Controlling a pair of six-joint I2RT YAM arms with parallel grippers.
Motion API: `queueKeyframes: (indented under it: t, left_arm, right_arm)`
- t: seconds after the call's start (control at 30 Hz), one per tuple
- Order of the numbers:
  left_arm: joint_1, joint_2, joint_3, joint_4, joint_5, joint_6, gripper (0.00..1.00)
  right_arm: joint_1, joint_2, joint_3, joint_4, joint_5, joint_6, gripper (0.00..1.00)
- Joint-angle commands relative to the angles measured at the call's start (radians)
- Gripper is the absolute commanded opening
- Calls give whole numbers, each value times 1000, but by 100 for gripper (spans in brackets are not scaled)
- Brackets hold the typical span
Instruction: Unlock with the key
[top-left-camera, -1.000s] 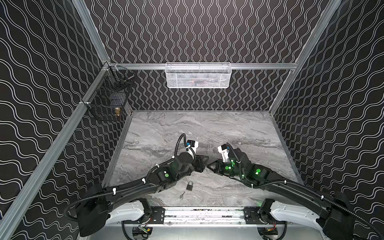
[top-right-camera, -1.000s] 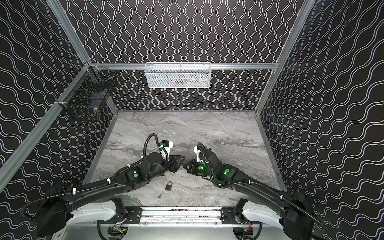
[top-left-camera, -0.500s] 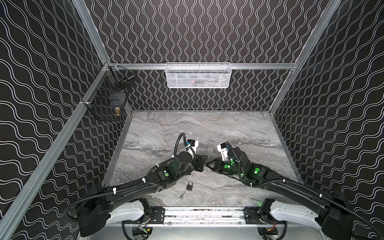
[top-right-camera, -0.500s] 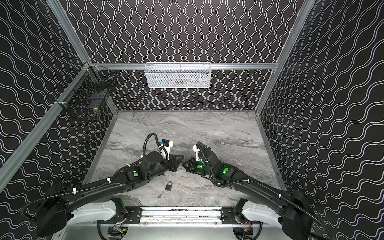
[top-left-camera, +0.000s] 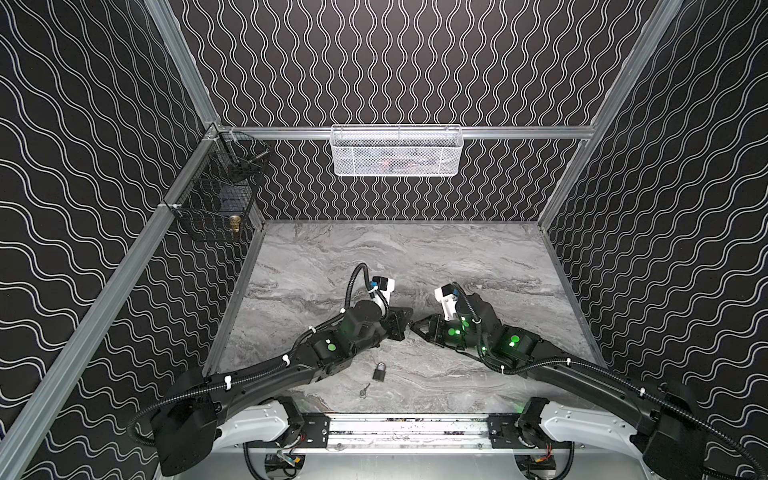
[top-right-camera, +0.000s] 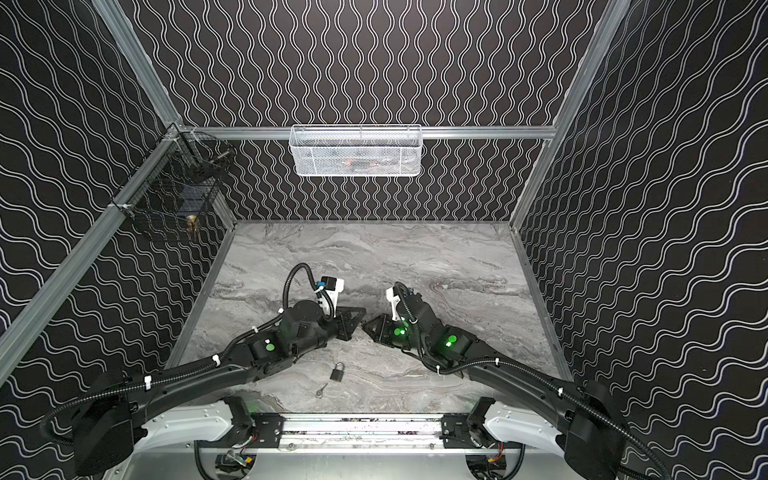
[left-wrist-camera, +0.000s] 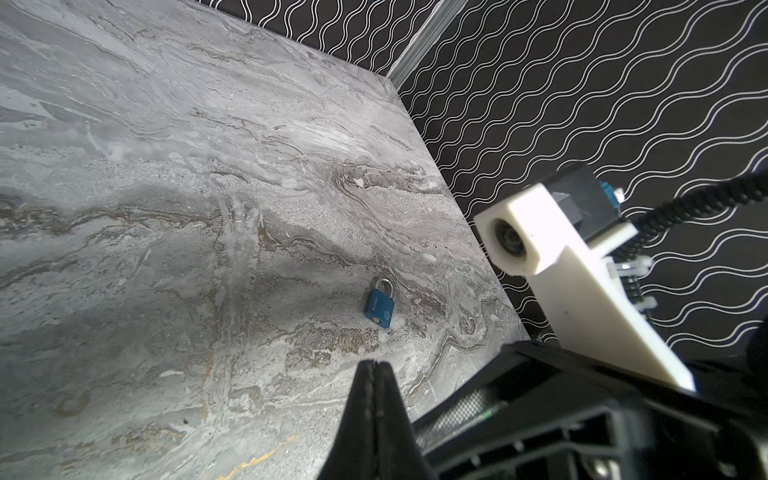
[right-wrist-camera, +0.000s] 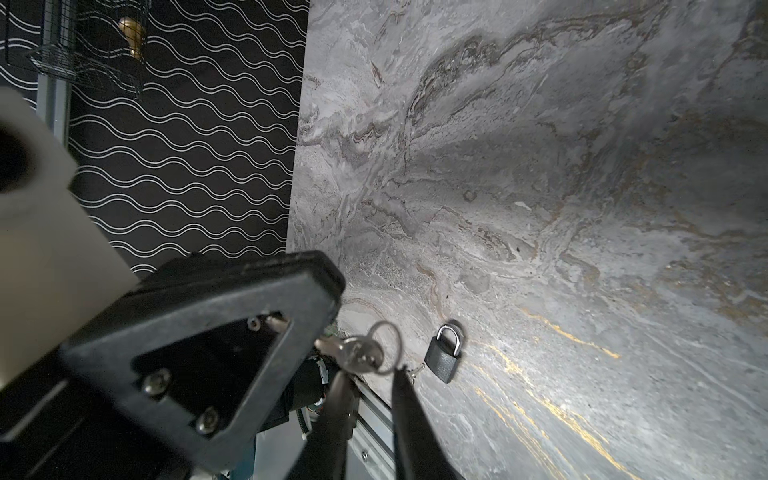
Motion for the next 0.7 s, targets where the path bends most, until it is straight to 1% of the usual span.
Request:
queueKeyframes:
  t: [0.0, 0.1, 0.13, 0.2, 0.23, 0.4, 0.47, 0.5, 0.57, 0.63, 0.67]
  left_arm:
    - [30, -8, 11, 35, 61, 53, 0]
    - [82, -13, 20, 37, 146, 100, 0]
    - [99, -14, 25, 46, 182, 117, 0]
    - [131, -12, 37, 54, 251, 157, 0]
    - [145, -13, 49, 45, 283, 174, 0]
    - [190, -10, 92, 26, 395, 240, 0]
    - [202, -8, 105, 28, 434, 246, 0]
    - [207, -4, 115, 26, 455, 248, 0]
    - [211, 2, 131, 17, 480, 251, 0]
    - [214, 3, 137, 27, 504, 246, 0]
    - [216, 1, 141, 30, 512, 246, 0]
  right_arm:
    - [0, -19, 18, 6, 33, -34, 36]
    - [-2, -45, 36, -38, 53, -89, 55]
    - [-5, -58, 41, -49, 56, -114, 60]
    - [-13, -81, 42, -57, 48, -156, 62]
    - [-24, -92, 43, -58, 26, -185, 67]
    - [-95, -102, 53, -25, -170, -324, 68]
    - [-141, -97, 57, -22, -240, -349, 68]
    - [-173, -96, 51, -2, -298, -364, 67]
    - [-237, -106, 12, 68, -392, -358, 66]
    - [-286, -123, -45, 192, -491, -343, 65]
    - [-297, -131, -76, 266, -517, -336, 63]
